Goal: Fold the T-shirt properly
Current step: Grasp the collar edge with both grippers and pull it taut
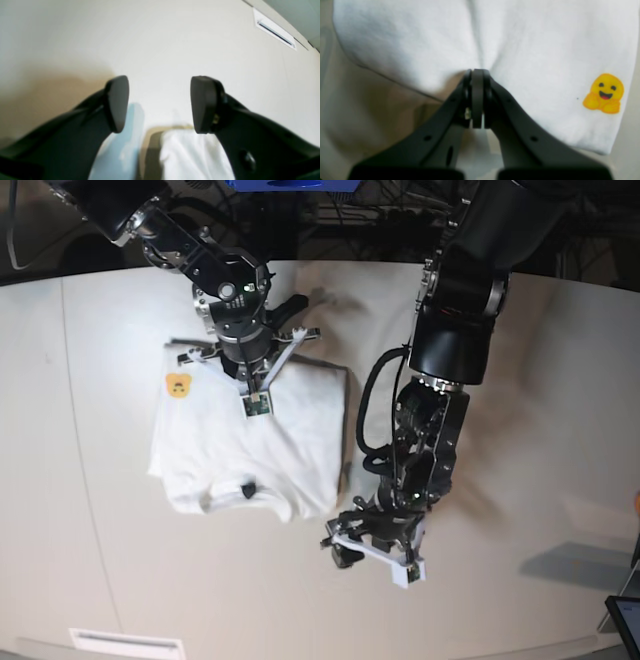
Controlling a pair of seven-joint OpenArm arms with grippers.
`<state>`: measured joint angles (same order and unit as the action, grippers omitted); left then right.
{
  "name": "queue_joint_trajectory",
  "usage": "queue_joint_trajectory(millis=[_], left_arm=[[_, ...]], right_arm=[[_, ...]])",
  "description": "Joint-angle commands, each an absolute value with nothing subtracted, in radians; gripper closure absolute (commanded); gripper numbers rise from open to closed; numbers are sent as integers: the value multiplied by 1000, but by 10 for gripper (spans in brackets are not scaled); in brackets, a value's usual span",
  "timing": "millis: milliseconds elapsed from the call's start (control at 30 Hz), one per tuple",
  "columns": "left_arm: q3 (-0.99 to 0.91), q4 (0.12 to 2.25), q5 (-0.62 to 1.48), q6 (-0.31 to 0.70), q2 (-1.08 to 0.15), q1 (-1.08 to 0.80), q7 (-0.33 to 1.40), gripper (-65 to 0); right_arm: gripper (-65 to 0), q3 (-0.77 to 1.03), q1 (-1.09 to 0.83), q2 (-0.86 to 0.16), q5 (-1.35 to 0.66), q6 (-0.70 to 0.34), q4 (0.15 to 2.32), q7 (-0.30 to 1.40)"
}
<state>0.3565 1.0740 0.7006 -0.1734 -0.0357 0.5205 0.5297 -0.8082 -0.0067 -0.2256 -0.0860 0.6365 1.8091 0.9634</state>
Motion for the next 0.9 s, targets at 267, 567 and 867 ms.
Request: queue_joint_trajectory(millis=[267, 567, 867], left_arm=[[358, 1508, 694, -45, -50, 423, 668, -393], [386, 1705, 615, -45, -104, 113, 547, 0], [581, 1650, 371, -45, -117, -27, 337, -2]], right_arm=[[-3, -805, -8, -228, -73, 636, 1860, 943], [-1, -800, 12, -231, -70, 639, 1949, 940], [-1, -723, -5, -249, 4, 634, 1943, 811]])
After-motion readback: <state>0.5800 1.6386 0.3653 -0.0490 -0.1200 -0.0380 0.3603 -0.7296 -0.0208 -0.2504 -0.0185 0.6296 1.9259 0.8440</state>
